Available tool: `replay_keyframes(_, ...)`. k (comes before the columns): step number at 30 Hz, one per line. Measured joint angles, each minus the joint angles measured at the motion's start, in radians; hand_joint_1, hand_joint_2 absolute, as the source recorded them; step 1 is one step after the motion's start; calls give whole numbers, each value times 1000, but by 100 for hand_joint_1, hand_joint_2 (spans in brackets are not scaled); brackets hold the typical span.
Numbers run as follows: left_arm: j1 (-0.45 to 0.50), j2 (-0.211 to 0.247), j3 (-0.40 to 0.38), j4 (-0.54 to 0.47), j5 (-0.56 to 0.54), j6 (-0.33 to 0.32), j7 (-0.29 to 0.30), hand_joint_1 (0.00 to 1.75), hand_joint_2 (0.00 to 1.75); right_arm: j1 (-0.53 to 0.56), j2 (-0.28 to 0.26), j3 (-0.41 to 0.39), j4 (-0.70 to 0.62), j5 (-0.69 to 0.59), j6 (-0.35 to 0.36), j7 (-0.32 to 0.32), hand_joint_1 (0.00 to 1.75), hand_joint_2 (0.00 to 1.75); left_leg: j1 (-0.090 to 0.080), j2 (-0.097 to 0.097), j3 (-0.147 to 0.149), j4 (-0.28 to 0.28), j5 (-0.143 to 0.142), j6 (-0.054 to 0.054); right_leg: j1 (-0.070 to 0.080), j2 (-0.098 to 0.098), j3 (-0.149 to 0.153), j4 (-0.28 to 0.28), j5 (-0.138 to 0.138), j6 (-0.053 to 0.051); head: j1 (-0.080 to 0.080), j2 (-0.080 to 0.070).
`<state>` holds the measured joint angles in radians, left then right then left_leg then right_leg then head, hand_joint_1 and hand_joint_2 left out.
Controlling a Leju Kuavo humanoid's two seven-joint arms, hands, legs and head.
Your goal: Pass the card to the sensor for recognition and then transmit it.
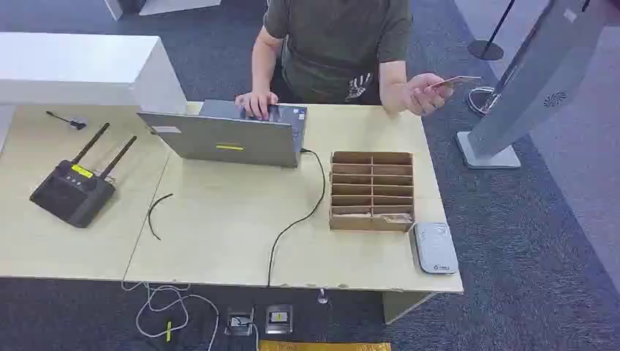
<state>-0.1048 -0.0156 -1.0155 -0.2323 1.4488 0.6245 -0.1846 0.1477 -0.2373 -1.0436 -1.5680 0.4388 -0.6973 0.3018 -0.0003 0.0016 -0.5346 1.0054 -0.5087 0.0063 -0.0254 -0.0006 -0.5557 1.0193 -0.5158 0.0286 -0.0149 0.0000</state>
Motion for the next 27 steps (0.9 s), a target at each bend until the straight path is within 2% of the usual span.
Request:
replay_keyframes(3, -1, 1, -3, 0, -1, -5, -3, 0, 0, 50, -62, 95, -127, 106, 0, 89, 0, 0, 0, -2, -1, 0, 1, 1, 0, -3, 0, 0, 0, 0, 0, 0)
replay_keyframes(4, -1, 2, -4, 0, -3, -5, -3, 0, 0, 63, -84, 124, -163, 135, 0, 121, 0, 175, 0, -2, -1, 0, 1, 2, 0, -3, 1, 0, 0, 0, -1, 0)
replay_keyframes(8, -1, 4, -8, 0, -20, -10, -3, 0, 0, 110, -199, 262, -312, 263, 0, 282, 0, 175, 0, -4, -2, 0, 2, 2, 0, -5, 0, 0, 0, 0, -1, 0)
replay_keyframes(11, -3, 7, -18, -1, -32, -20, -3, 0, 0, 132, -288, 353, -407, 329, 21, 359, 0, 175, 0, -4, -2, 0, 2, 2, 0, -5, 0, 0, 0, 0, 0, 0)
replay_keyframes(14, -5, 9, -31, -2, -42, -29, -3, 0, 0, 131, -364, 432, -493, 360, 118, 381, 0, 175, 0, -5, -1, 0, 2, 2, 0, -5, 0, 0, 0, 0, -1, 0)
replay_keyframes(19, -5, 11, -48, -2, -54, -37, -3, 0, 0, 83, -461, 537, -609, 428, 328, 385, 0, 175, 0, -5, 0, 0, 2, 2, 0, -6, -1, 0, 0, 0, -2, 0)
replay_keyframes(22, -5, 12, -57, -2, -57, -37, -6, 0, 0, 51, -501, 585, -651, 468, 388, 386, 0, 175, 0, -5, -1, 0, 2, 2, 0, -6, -1, 0, 0, 0, -1, 0)
replay_keyframes(27, -7, 12, -59, -2, -57, -39, -20, 0, 0, -27, -561, 692, -690, 466, 443, 387, 0, 175, 0, -5, -3, 0, 2, 2, 0, -5, -1, 0, 0, 0, 0, 0)
